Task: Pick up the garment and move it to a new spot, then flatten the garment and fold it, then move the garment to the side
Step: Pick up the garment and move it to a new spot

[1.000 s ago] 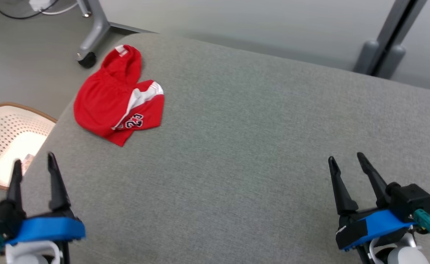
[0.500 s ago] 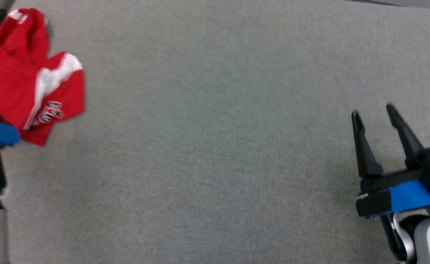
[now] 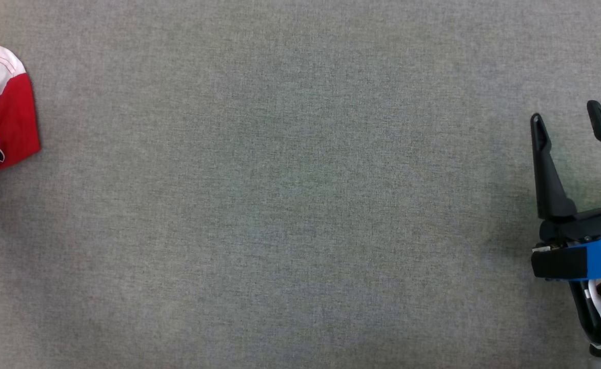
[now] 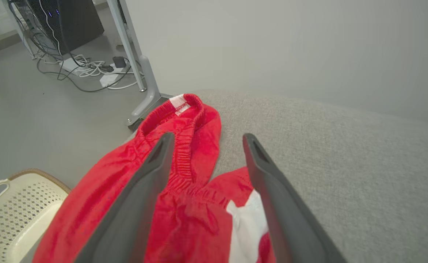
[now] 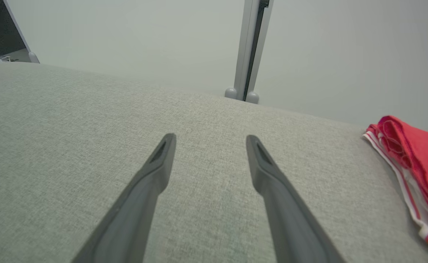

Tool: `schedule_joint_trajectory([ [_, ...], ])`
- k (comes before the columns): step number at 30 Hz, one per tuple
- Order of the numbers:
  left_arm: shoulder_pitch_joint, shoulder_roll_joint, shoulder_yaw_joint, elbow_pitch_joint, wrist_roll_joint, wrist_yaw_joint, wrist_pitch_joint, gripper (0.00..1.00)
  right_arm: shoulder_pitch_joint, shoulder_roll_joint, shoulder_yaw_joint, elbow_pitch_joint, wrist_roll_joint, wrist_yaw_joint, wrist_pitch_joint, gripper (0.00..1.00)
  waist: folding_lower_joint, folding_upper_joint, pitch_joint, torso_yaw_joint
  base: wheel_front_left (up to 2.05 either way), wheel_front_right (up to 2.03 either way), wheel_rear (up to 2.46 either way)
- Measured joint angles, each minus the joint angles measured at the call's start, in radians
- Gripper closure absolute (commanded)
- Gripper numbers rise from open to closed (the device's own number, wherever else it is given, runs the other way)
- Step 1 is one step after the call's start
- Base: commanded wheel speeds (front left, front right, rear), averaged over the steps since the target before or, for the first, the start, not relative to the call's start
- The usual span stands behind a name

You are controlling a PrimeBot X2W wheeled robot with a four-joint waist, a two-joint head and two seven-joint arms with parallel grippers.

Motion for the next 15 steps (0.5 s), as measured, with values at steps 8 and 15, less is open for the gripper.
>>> schedule_joint_trajectory([
  [8,-0.044,-0.020,-0.051,0.205,-0.033,-0.031,0.113,0.00,-0.020,0.004,-0.001,0.002,0.000,0.000,-0.002,0.00,-0.0001,0.0000,0.010,-0.003,0.00,0.00,0.00],
  [15,-0.079,-0.012,-0.068,0.306,-0.061,-0.044,0.159,0.48,-0.024,0.011,0.005,0.015,0.004,0.000,-0.014,0.00,-0.0003,0.0000,0.002,-0.016,0.00,0.00,0.00],
])
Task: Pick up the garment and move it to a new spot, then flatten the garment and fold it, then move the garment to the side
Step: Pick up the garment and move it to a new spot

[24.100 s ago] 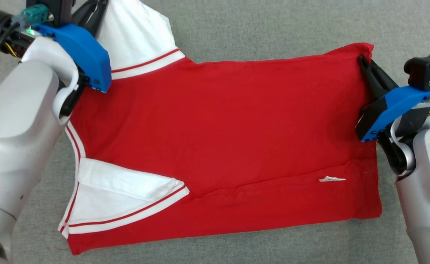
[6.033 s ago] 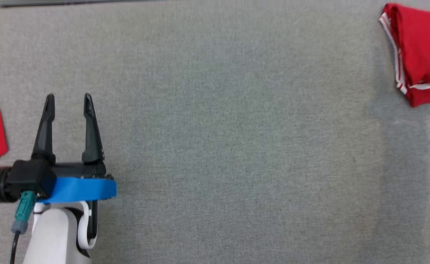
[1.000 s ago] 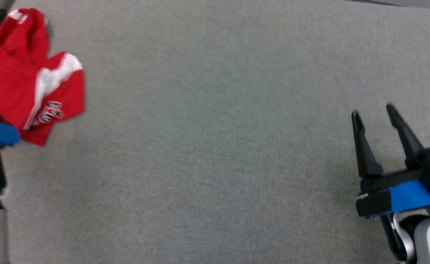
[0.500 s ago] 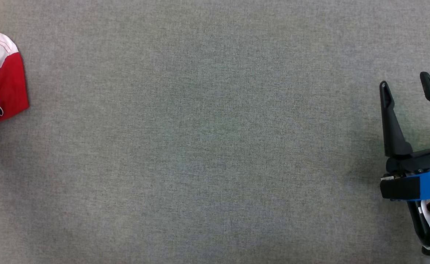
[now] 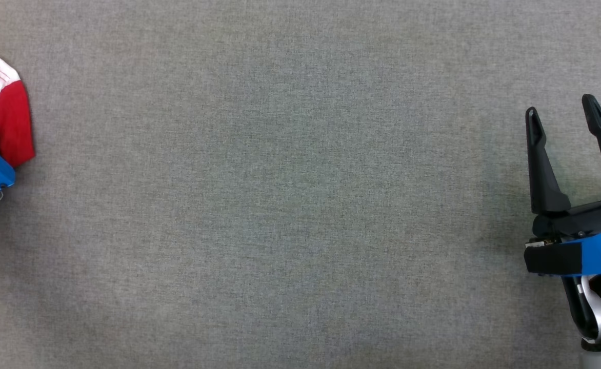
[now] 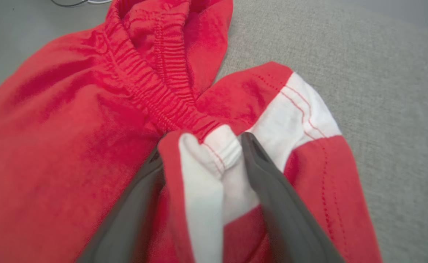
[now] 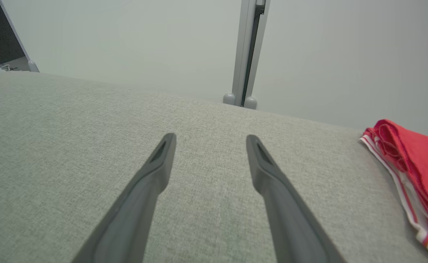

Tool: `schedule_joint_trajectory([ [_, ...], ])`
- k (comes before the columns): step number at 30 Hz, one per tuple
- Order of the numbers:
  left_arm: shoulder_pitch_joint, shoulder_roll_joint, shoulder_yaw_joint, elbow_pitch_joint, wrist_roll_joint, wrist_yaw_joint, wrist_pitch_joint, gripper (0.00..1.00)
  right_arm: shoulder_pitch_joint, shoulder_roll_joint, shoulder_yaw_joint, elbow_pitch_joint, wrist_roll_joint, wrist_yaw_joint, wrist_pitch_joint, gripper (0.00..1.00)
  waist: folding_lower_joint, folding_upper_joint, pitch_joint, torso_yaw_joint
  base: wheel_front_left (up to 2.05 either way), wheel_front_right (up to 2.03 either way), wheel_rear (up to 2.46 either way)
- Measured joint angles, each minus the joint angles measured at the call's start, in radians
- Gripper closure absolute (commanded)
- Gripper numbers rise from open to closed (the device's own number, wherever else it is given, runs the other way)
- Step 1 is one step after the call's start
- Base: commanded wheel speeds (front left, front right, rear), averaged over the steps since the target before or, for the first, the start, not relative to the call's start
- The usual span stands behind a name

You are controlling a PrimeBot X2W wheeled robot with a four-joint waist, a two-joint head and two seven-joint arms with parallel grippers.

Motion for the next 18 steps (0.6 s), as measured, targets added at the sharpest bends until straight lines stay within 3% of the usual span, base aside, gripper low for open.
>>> schedule_joint_trajectory([
  [2,-0.001,0.002,-0.009,0.014,-0.001,-0.003,-0.028,1.00,0.000,0.005,0.002,0.008,0.002,0.000,-0.005,0.00,0.0000,0.0000,-0.007,-0.004,0.00,0.00,0.00],
  [10,-0.018,0.014,-0.054,0.028,0.022,-0.004,-0.153,1.00,0.003,0.026,0.006,0.058,0.016,0.000,-0.036,0.00,0.0000,0.0000,-0.073,-0.021,0.00,0.00,0.00],
  [18,-0.090,0.029,-0.115,-0.043,0.070,-0.004,-0.240,1.00,0.015,0.060,0.015,0.126,0.033,0.000,-0.078,0.00,0.0000,0.0000,-0.165,-0.065,0.00,0.00,0.00],
])
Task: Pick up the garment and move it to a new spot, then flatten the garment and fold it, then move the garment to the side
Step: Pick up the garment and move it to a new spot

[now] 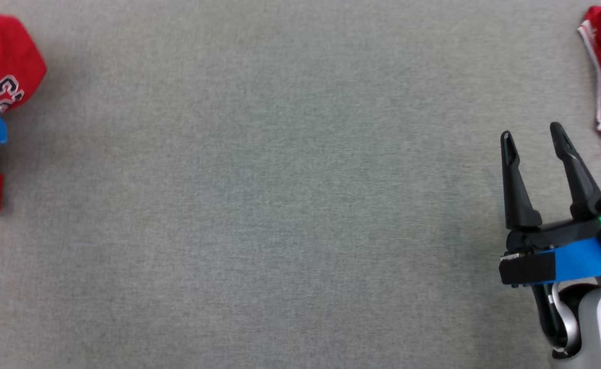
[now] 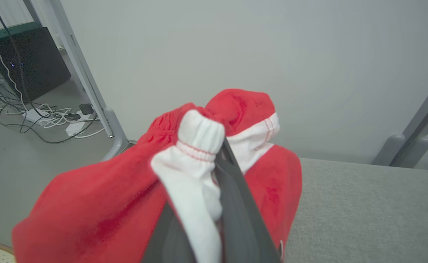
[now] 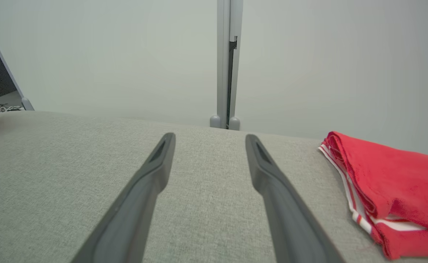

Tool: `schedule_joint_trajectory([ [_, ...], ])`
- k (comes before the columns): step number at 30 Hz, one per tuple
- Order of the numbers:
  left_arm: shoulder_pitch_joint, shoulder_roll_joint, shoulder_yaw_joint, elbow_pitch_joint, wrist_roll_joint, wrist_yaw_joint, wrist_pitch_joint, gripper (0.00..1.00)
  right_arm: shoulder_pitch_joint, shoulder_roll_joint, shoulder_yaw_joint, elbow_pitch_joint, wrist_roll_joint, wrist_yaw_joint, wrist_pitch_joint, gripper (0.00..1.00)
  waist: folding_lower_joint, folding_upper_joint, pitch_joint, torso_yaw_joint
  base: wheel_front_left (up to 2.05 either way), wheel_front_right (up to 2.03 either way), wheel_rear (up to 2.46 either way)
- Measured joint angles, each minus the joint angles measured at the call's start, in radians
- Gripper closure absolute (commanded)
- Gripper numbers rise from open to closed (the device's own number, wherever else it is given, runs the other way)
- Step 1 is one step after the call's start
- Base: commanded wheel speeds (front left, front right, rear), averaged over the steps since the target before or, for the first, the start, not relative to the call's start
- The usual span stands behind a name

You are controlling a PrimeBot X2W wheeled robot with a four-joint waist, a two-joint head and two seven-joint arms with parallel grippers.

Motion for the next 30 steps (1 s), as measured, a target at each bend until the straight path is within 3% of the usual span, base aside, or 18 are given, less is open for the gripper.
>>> schedule_joint_trajectory([
  [8,-0.062,-0.029,-0.077,-0.202,0.057,0.002,0.005,1.00,0.034,0.030,0.007,0.060,0.017,0.000,-0.040,0.00,0.0000,0.0000,-0.075,-0.086,0.00,0.00,0.00],
  [21,-0.080,-0.138,-0.231,-0.627,0.102,0.018,0.170,1.00,0.053,0.044,0.032,0.155,0.086,0.000,-0.106,0.00,0.0000,0.0000,-0.120,-0.288,0.00,0.00,0.00],
  [30,-0.009,-0.209,-0.319,-0.668,0.092,0.017,0.190,1.00,0.037,0.044,0.058,0.208,0.116,0.000,-0.142,0.00,0.0001,0.0000,-0.127,-0.367,0.00,0.00,0.00],
])
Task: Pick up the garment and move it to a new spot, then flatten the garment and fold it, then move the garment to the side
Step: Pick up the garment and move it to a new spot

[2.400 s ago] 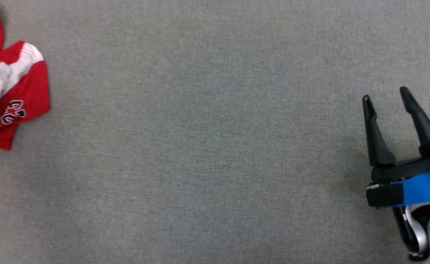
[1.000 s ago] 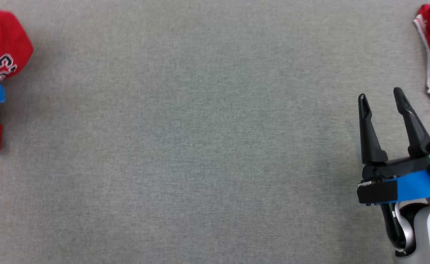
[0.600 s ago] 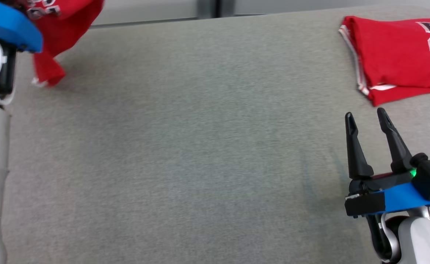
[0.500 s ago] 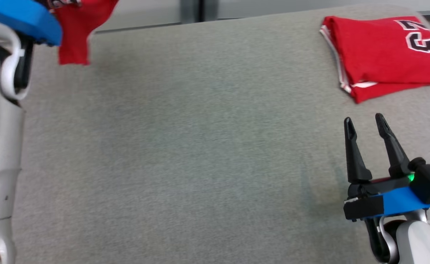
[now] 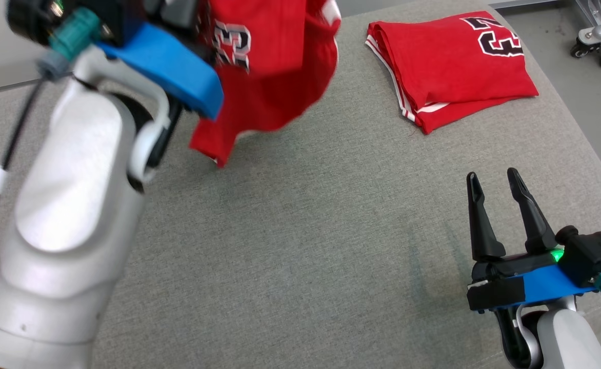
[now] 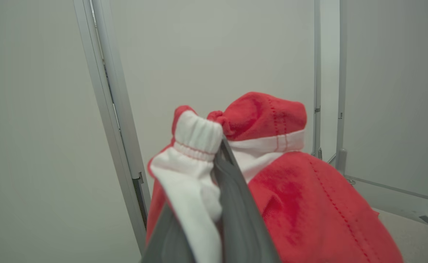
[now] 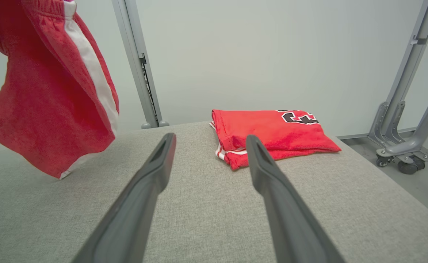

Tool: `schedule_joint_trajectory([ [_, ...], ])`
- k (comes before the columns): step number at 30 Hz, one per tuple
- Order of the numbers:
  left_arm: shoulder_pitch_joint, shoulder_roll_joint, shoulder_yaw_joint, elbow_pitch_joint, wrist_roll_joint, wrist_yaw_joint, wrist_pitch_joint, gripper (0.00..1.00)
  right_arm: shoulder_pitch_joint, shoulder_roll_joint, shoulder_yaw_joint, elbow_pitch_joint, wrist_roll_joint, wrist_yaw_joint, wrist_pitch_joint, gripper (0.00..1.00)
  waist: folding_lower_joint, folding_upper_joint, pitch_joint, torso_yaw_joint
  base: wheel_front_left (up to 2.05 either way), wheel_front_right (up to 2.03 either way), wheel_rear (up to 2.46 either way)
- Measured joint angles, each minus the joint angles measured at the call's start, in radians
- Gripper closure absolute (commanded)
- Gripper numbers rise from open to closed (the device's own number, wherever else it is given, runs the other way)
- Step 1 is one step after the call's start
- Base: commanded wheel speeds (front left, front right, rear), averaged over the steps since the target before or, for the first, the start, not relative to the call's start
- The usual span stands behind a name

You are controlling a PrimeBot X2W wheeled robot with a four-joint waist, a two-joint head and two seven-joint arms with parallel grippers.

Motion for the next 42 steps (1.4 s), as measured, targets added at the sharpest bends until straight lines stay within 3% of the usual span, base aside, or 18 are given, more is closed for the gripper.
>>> schedule_joint_trajectory([
  [9,0.253,-0.038,-0.053,0.064,-0.032,0.027,-0.052,1.00,-0.001,0.000,0.003,0.024,0.005,0.000,-0.011,0.00,0.0000,0.0000,-0.009,0.013,0.00,0.00,0.00],
  [18,0.443,-0.085,-0.161,0.176,-0.034,0.019,-0.099,1.00,-0.005,0.001,0.009,0.037,0.000,0.000,-0.011,0.00,0.0001,0.0000,-0.010,0.052,0.00,0.00,0.00],
  [19,0.452,-0.091,-0.174,0.187,-0.031,0.018,-0.106,0.66,-0.005,0.001,0.009,0.038,-0.002,0.000,-0.010,0.00,0.0001,0.0000,-0.011,0.057,0.00,0.00,0.00],
  [20,0.459,-0.100,-0.180,0.194,-0.031,0.017,-0.114,0.00,-0.005,0.001,0.009,0.039,-0.003,0.000,-0.009,0.00,0.0001,0.0000,-0.014,0.061,0.00,0.00,0.00],
  [30,0.443,-0.141,-0.196,0.161,-0.015,0.037,-0.245,0.00,0.016,0.001,-0.005,0.044,-0.013,0.000,0.004,0.00,0.0000,0.0000,-0.076,0.109,0.00,0.00,0.00],
  [42,0.533,-0.036,-0.042,0.038,-0.018,0.143,-0.291,0.00,0.048,0.001,-0.023,0.031,-0.014,0.000,0.018,0.00,0.0000,0.0000,-0.127,0.198,0.00,0.00,0.00],
])
